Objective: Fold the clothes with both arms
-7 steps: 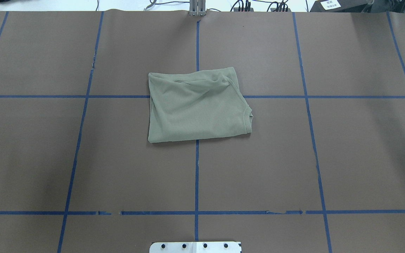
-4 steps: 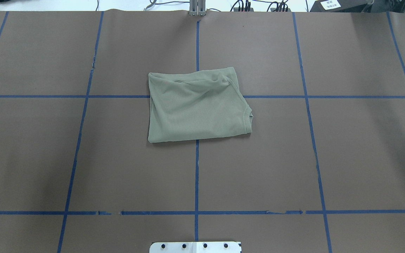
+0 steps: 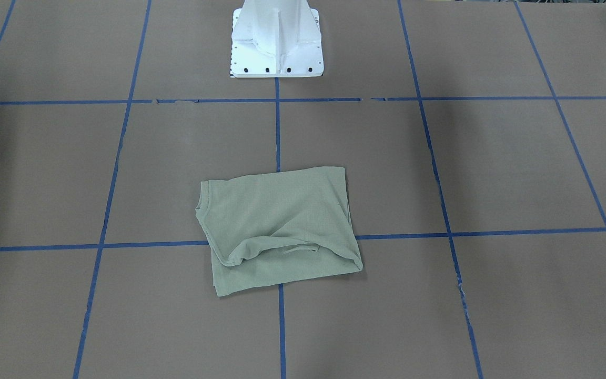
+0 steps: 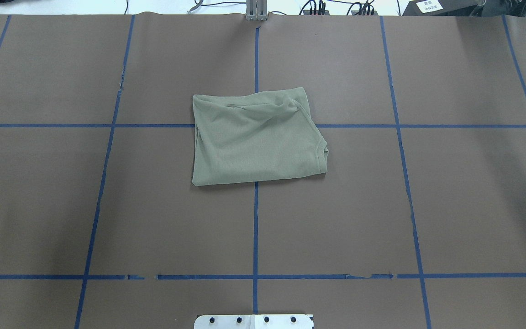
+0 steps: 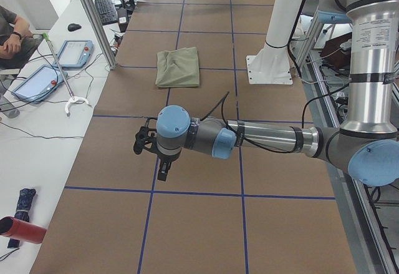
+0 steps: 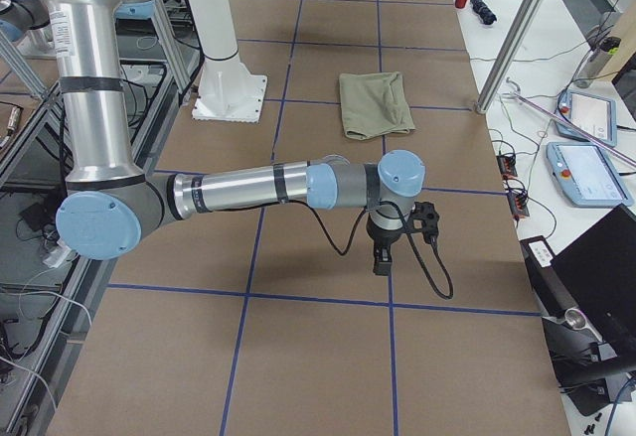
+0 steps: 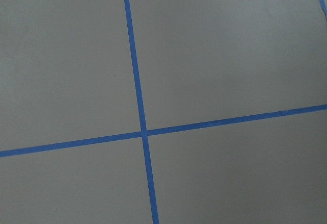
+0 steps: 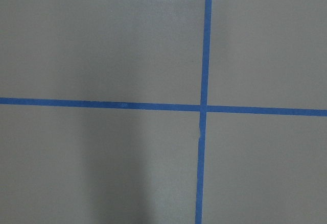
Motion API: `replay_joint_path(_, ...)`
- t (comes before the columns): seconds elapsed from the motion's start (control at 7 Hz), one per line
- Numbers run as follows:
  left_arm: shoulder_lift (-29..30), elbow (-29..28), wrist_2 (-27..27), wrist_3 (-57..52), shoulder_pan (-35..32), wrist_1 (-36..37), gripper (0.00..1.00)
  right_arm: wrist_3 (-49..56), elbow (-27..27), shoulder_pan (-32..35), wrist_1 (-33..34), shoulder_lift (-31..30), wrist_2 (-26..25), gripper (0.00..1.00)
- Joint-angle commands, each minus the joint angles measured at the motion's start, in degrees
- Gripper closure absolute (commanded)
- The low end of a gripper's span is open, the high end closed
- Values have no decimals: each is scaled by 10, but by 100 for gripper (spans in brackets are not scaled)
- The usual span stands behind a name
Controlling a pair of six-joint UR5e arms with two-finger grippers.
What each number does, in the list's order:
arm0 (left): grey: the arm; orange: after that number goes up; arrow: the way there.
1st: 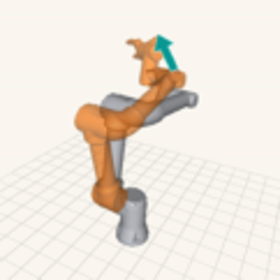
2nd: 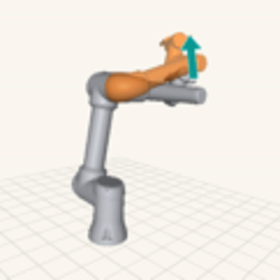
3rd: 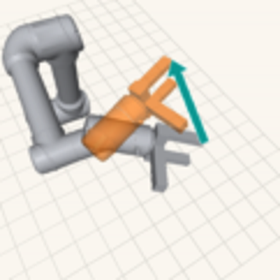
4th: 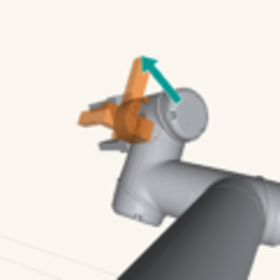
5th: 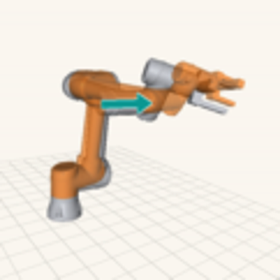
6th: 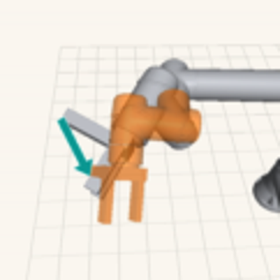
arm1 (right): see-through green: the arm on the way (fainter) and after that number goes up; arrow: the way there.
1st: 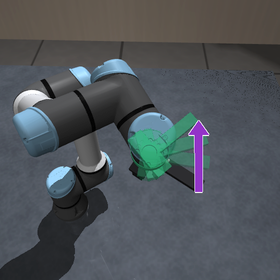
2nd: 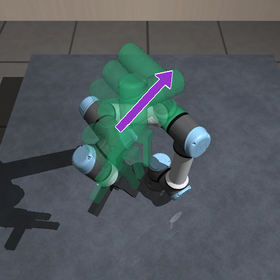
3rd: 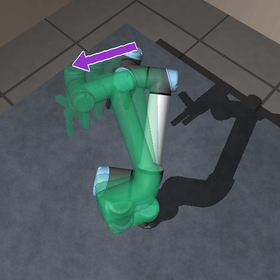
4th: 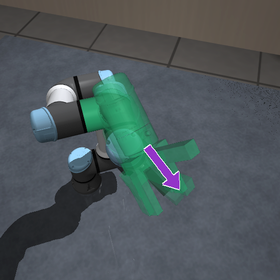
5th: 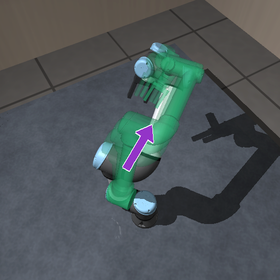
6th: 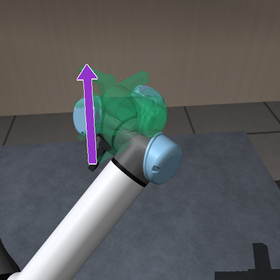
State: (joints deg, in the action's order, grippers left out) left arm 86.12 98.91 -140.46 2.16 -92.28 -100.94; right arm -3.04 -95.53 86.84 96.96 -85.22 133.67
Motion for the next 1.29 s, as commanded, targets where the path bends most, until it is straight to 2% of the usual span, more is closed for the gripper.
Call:
replay_joint_path(0.0,-12,29,2,1,0,2,0,0,0,0,0,-1,-1,0)
replay_joint_path(0.71,-9,32,1,1,2,-3,0,-3,3,0,2,-7,2,0)
replay_joint_path(1.0,-7,20,8,2,2,-1,0,-2,-8,0,1,-34,7,0)
replay_joint_path(1.14,15,-16,8,1,4,-2,0,-2,-35,0,1,-53,5,0)
